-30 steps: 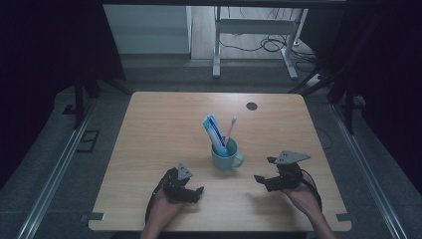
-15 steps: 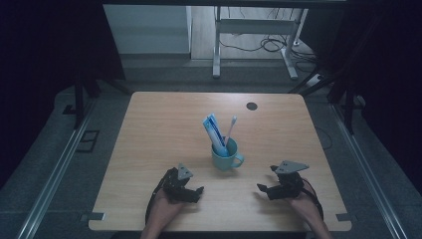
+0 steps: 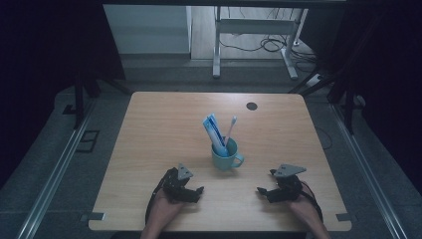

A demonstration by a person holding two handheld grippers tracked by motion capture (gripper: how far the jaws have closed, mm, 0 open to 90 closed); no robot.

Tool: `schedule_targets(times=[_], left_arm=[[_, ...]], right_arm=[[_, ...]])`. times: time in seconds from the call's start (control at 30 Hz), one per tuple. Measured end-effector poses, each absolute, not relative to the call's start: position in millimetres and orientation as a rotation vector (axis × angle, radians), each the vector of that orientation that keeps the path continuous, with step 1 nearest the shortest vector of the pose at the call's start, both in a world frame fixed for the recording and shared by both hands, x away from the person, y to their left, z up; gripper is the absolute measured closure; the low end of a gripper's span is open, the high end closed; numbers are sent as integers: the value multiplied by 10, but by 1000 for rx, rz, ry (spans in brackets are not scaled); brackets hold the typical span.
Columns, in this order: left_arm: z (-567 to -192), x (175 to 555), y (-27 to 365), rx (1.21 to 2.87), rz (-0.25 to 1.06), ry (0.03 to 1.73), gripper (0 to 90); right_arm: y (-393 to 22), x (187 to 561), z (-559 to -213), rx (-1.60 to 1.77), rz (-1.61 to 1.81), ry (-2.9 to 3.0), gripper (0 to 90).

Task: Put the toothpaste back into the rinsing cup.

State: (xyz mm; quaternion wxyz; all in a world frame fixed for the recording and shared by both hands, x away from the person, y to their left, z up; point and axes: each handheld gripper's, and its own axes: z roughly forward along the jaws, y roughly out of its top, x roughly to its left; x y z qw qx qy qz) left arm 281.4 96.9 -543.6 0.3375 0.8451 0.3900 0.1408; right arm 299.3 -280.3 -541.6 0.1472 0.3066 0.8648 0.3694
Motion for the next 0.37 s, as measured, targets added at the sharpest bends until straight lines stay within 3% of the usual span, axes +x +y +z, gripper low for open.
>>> schedule_targets(times=[0.37], left_arm=[[-5436,2814,967,2203,368,1016,95]], right_arm=[[-2810,3001,-5422,922,1069,2495,136]])
